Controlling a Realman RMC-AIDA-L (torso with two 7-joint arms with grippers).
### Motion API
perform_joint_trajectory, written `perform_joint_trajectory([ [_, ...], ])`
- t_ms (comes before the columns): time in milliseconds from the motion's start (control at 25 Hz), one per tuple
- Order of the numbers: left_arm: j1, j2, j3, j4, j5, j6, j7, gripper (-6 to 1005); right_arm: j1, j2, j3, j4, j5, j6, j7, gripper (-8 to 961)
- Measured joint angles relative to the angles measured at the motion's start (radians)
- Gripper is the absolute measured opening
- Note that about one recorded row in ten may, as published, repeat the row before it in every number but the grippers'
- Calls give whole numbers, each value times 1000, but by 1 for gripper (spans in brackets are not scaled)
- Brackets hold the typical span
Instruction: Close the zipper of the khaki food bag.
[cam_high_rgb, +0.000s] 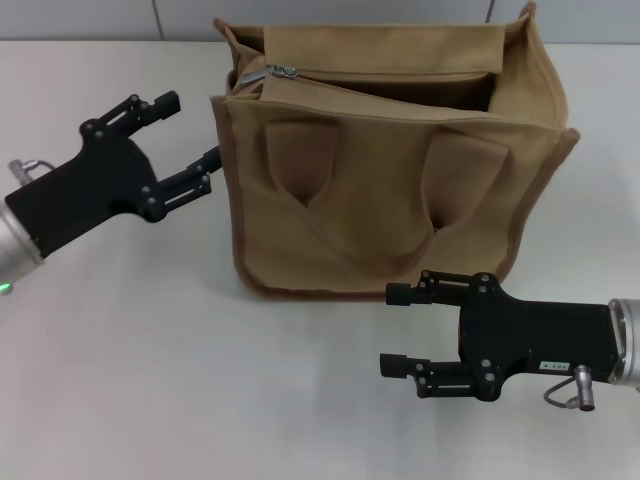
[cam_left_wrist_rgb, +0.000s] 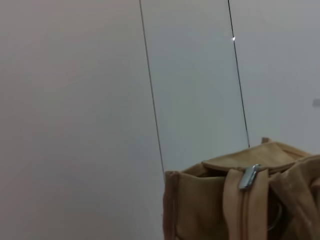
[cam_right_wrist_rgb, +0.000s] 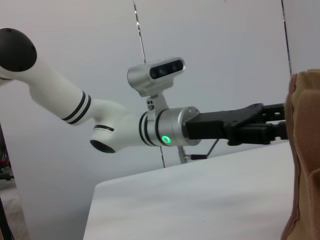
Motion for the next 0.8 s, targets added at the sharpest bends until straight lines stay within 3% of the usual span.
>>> perform_joint_trajectory([
  [320, -56, -7, -5, -12, -13, -53, 52, 751, 0, 0, 0, 0, 2, 0, 0, 742],
  [600, -53, -9, -10, -95, -150, -48, 218, 746, 0, 0, 0, 0, 6, 0, 3, 743],
  [800, -50, -9, -9, -121, -168, -43, 289, 743, 0, 0, 0, 0, 7, 0, 12, 743],
])
